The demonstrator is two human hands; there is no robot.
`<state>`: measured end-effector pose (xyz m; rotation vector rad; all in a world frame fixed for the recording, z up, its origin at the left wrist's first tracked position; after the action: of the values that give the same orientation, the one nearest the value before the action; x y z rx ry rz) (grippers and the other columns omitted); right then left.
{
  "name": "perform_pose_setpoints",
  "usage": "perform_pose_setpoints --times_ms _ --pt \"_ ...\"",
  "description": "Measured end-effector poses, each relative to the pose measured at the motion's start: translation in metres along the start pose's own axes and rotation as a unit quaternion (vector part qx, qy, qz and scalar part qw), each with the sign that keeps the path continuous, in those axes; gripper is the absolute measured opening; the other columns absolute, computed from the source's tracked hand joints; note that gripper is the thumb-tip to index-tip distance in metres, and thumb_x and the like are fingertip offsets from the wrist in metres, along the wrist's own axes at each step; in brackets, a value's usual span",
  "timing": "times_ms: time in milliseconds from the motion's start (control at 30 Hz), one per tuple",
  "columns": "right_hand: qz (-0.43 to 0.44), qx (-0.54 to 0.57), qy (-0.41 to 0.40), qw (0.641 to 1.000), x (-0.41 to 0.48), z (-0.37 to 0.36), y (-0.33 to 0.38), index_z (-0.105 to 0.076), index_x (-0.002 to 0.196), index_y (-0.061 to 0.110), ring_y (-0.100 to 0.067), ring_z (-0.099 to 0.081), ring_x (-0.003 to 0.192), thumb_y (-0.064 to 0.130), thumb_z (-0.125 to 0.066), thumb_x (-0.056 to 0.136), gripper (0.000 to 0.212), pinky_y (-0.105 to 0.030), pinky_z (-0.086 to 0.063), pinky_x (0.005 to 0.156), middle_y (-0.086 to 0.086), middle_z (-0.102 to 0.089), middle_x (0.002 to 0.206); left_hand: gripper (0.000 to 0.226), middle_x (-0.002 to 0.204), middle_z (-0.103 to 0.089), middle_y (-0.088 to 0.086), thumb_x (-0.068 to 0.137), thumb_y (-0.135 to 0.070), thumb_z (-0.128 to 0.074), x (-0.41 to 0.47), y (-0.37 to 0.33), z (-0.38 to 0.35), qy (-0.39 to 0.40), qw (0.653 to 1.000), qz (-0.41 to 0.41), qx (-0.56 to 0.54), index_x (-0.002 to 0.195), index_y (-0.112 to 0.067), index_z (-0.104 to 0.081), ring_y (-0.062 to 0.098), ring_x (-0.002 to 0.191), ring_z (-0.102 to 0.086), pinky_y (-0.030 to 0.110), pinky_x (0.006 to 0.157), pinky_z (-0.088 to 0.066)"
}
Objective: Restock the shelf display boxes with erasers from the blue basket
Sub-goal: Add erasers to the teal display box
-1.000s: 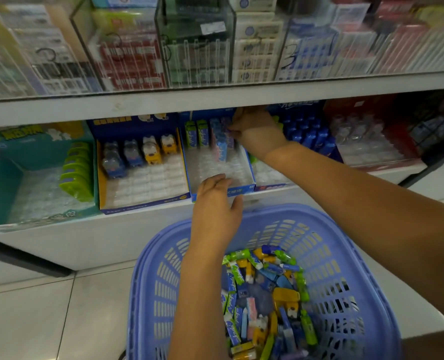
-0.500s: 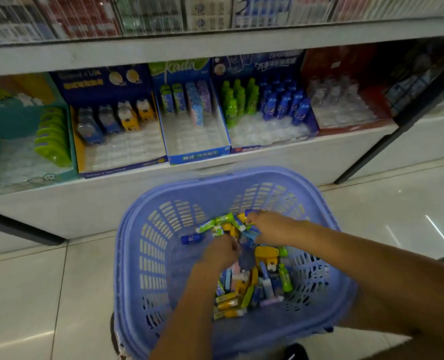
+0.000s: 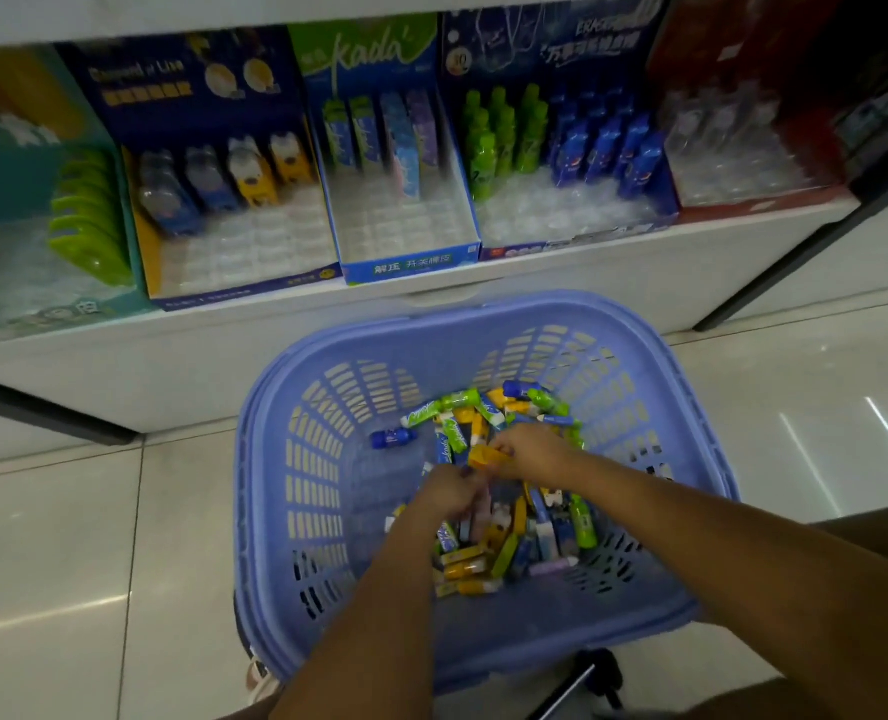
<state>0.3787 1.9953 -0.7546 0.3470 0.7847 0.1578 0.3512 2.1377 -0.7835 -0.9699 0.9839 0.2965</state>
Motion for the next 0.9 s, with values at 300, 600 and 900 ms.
perform_pose_setpoints --times_ms 300,600,900 --pt "-0.003 -0.146 0.218 0.965 -0.003 -0.021 -0.002 -0.057 0.123 0.011 -0.017 -0.048 0.062 0.000 -0.057 0.085 0.039 -0.025 -0.042 0.053 -0.001 -0.050 0.081 0.025 0.079 -0.055 0.016 0.088 -0.016 -0.066 0.010 0.005 0.024 -0.114 0.961 0.077 -0.238 0.074 -0.003 -0.050 0.028 0.071 -0.062 0.040 0.059 -0.056" --pt "0.044 -0.295 0.191 0.935 0.006 -0.033 0.005 -0.065 0.106 -0.001 -0.022 -0.049 0.066 0.002 -0.059 0.087 0.021 -0.026 -0.030 0.046 -0.009 -0.050 0.083 0.018 0.088 -0.065 0.018 0.089 -0.004 -0.059 -0.011 -0.032 0.049 0.008 0.964 -0.005 -0.265 0.102 0.005 -0.054 0.023 0.071 -0.068 0.029 0.057 -0.057" --pt "0.114 -0.311 0.138 0.934 -0.009 -0.027 -0.003 -0.058 0.103 0.003 -0.032 -0.056 0.093 -0.002 -0.055 0.085 0.019 -0.035 -0.041 0.068 -0.018 -0.058 0.102 0.018 0.065 -0.054 0.005 0.088 -0.013 -0.064 -0.039 -0.062 0.076 0.006 0.979 -0.070 -0.192 0.075 -0.009 -0.053 0.017 0.056 -0.058 0.030 0.062 -0.058"
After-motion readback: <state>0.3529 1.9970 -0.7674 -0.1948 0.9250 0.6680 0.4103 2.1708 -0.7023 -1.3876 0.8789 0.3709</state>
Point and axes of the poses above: each hand's wrist, its own x-axis towards the middle knuckle, its own z-axis out of the back of the hand, y = z × x, the point moved 1 cm from there along x, towards the middle knuckle
